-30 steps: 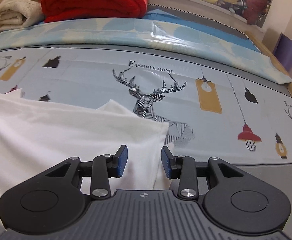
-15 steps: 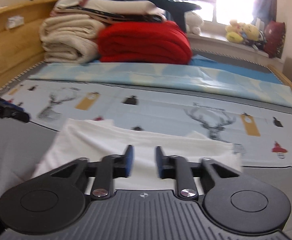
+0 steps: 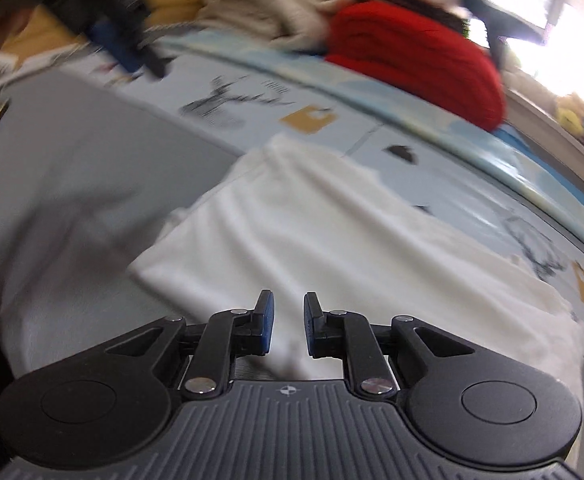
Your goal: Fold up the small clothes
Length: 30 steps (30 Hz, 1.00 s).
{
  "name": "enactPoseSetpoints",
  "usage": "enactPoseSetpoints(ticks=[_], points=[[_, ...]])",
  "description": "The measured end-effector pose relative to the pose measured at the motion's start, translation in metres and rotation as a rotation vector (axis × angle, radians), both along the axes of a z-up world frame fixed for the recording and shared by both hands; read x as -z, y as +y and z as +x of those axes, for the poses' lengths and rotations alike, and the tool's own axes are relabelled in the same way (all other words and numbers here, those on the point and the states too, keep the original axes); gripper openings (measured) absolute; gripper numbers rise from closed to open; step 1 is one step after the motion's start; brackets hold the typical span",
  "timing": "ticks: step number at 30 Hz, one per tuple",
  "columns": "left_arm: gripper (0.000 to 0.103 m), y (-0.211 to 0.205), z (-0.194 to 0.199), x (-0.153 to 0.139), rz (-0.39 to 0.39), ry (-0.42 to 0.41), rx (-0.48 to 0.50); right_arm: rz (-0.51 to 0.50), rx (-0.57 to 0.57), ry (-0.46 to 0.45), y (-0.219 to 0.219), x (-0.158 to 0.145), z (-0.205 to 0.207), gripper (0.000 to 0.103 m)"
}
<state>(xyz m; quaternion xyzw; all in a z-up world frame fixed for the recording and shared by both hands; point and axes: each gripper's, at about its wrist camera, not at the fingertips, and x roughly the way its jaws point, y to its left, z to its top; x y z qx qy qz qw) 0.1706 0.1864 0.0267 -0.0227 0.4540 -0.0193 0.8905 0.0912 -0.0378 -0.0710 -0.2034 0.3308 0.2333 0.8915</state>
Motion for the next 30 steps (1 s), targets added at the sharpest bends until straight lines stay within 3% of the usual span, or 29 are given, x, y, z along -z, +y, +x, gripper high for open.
enactPoseSetpoints(ticks=[5, 11, 17, 19, 20, 21, 23, 25, 27, 30], points=[[0.040, 0.011, 0.001, 0.004, -0.009, 0.019, -0.020, -0.060, -0.148, -0.005, 0.032, 0.010, -0.010, 0.038], [0.040, 0.016, 0.004, 0.011, -0.004, 0.046, -0.019, -0.150, -0.267, -0.052, 0.065, 0.024, -0.017, 0.047], [0.041, 0.019, 0.009, 0.016, -0.021, 0.073, -0.017, -0.256, -0.342, -0.113, 0.081, 0.046, -0.022, 0.047], [0.041, 0.021, 0.013, 0.018, -0.045, 0.081, -0.026, -0.245, -0.334, -0.105, 0.081, 0.044, -0.019, 0.044], [0.041, 0.020, 0.016, 0.019, -0.062, 0.088, -0.030, -0.230, -0.326, -0.096, 0.081, 0.041, -0.017, 0.035], [0.043, 0.020, 0.019, 0.021, -0.079, 0.096, -0.033, -0.214, -0.316, -0.088, 0.080, 0.038, -0.014, 0.018], [0.054, 0.018, 0.027, 0.025, -0.133, 0.127, -0.033, -0.163, -0.296, -0.089, 0.077, 0.028, -0.011, 0.005], [0.066, 0.014, 0.034, 0.031, -0.196, 0.168, -0.021, -0.108, -0.273, -0.103, 0.071, 0.015, -0.010, 0.004], [0.086, 0.007, 0.043, 0.040, -0.267, 0.225, -0.002, -0.050, -0.240, -0.115, 0.064, -0.002, -0.007, 0.004], [0.087, -0.002, 0.056, 0.053, -0.382, 0.299, 0.005, 0.033, -0.202, -0.119, 0.048, -0.024, -0.004, 0.003]])
